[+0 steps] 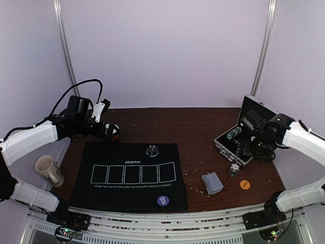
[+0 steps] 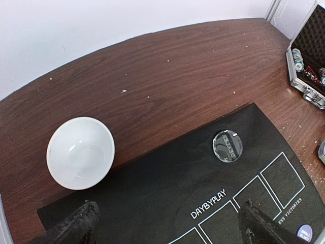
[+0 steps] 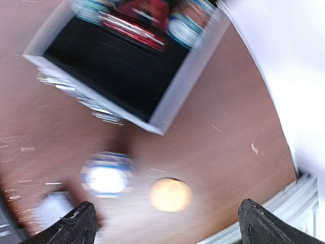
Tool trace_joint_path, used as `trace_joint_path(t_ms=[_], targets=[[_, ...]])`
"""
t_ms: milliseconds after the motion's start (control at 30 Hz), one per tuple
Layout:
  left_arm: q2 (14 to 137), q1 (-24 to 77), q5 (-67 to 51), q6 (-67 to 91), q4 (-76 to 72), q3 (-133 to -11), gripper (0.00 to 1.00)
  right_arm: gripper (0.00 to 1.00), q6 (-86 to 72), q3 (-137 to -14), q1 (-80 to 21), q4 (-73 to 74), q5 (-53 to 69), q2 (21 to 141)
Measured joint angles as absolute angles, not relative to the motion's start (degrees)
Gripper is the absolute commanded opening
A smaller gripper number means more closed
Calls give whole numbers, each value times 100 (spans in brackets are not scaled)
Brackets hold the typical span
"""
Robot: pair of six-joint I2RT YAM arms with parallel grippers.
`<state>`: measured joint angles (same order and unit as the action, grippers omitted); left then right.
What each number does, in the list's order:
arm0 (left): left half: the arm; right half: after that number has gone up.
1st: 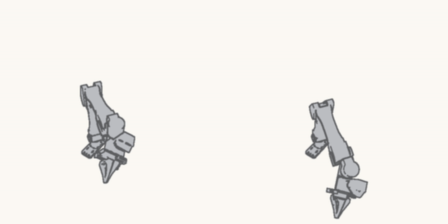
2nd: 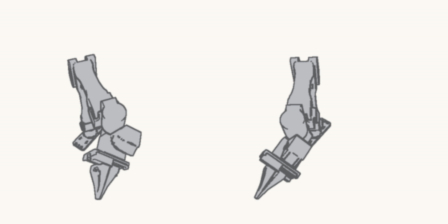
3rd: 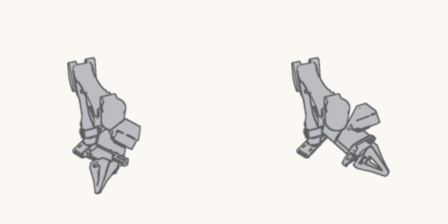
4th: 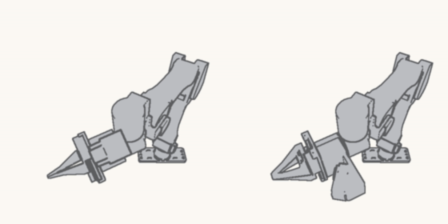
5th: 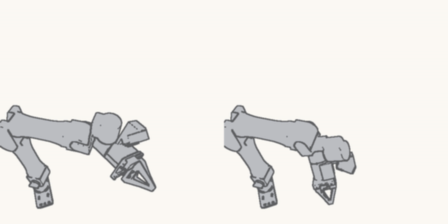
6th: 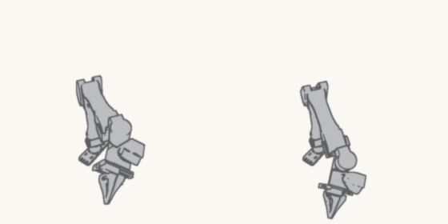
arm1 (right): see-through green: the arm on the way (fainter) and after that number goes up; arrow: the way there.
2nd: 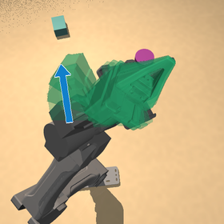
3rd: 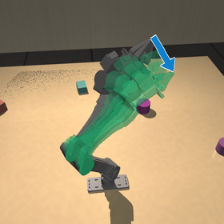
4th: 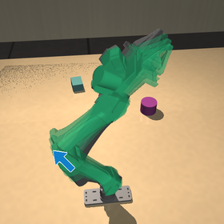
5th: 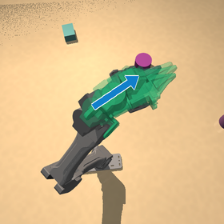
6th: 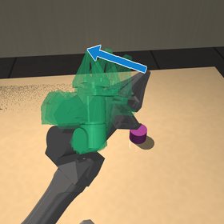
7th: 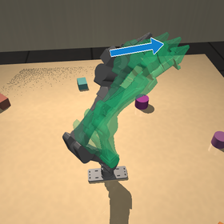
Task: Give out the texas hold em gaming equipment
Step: Place the small blind button in the small blind area, then pick up the big blind button from the center of the board.
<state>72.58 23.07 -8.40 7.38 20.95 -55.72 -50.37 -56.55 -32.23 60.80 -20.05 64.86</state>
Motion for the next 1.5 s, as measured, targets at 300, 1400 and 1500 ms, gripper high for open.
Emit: trace_joint_path(t_ms=[300, 1400, 1500], targets=[[7255, 2307, -878, 738, 2097, -5572, 98, 83, -5242, -3435, -2178, 5452, -666, 5441], [7177, 2307, -854, 705, 2099, -5572, 98, 60, -4928, -3175, -1975, 4066, 5, 7041], [7177, 2307, -856, 703, 2099, -5572, 98, 50, -4917, -3175, -1975, 4032, -16, 7032]])
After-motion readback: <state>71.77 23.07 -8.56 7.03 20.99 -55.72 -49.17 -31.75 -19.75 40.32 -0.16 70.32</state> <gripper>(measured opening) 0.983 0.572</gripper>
